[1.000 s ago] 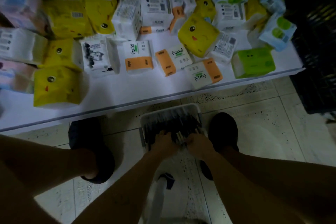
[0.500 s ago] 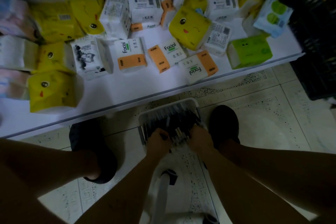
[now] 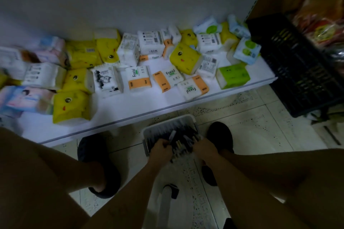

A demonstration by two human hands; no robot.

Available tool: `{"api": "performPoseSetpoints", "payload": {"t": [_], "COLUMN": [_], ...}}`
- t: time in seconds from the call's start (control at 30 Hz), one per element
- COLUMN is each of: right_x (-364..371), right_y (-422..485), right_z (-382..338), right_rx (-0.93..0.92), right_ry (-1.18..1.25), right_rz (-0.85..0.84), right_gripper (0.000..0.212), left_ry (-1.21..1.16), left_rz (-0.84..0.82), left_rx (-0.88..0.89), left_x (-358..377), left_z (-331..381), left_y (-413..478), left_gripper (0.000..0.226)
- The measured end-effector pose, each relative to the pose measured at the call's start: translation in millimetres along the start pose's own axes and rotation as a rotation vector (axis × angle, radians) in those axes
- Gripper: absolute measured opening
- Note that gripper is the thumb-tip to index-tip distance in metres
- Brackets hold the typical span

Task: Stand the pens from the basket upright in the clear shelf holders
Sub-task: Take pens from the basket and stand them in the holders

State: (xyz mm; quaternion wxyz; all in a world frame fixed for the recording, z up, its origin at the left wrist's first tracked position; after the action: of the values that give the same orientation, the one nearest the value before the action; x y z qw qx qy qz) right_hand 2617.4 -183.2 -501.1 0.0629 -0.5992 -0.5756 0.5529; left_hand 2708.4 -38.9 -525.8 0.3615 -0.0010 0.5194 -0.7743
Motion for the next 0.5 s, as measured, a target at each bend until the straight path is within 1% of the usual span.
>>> {"api": "performPoseSetpoints", "payload": {"t": [0.03,0.13,0.17,0.23,0.3,0.33,0.37,0.43,0.47,0.5], "right_x": [-2,-19,-22,-27,-29,-31,-36,-52,-60,-65], "right_y": [-4,-18,-21,-29,-38,-42,-46,-56,-64,-73], "right_z": [-1,-2,-8,-26,-42,-50,-59,-81,-95,-110], "right_rx": [0.007,0.035,0.032,-0.022,-0.053,-0.075,-0.112,-0.200,-0.257,-0.314], "right_ry": [0.009,0.297,0.396,0.515,0.719,0.777,0.816,0.825,0.832,0.862], "right_rz": [0.019,0.220,0.232,0.210,0.165,0.141,0.123,0.161,0.188,0.210], "right_gripper": [0.032,0.033,0.033,0.034,0.028,0.026,0.024,0.013,0.007,0.007], "left_ry": [0.007,0.002,-0.017,-0.059,-0.177,-0.238,-0.290,-0.355,-0.375,-0.389], "left_rz": [0.029,0.111,0.116,0.112,0.098,0.101,0.119,0.166,0.192,0.216], "left_rx": [0.046,0.157,0.181,0.216,0.224,0.218,0.215,0.230,0.259,0.304], "left_x": [-4,-23,-29,-42,-60,-72,-84,-109,-122,-132], "left_z": [3,14,19,30,40,44,47,57,63,70], "left_y": [-7,-32,-40,-54,-66,-72,-77,-92,-102,-112], "left_gripper": [0.022,0.024,0.023,0.020,0.012,0.010,0.009,0.005,0.006,0.009]}}
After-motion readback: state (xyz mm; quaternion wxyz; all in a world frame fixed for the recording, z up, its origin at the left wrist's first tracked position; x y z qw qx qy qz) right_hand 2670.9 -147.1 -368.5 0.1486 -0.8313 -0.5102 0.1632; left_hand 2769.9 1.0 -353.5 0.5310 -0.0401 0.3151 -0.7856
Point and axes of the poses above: each hand's wrist, its own y-axis towards the middle knuckle, its own x-axis out of the palm, z = x × y, the point moved 10 cm from there along y, towards the middle knuckle, and after that the axes turned 12 degrees about -x, right-handed, at the moved point
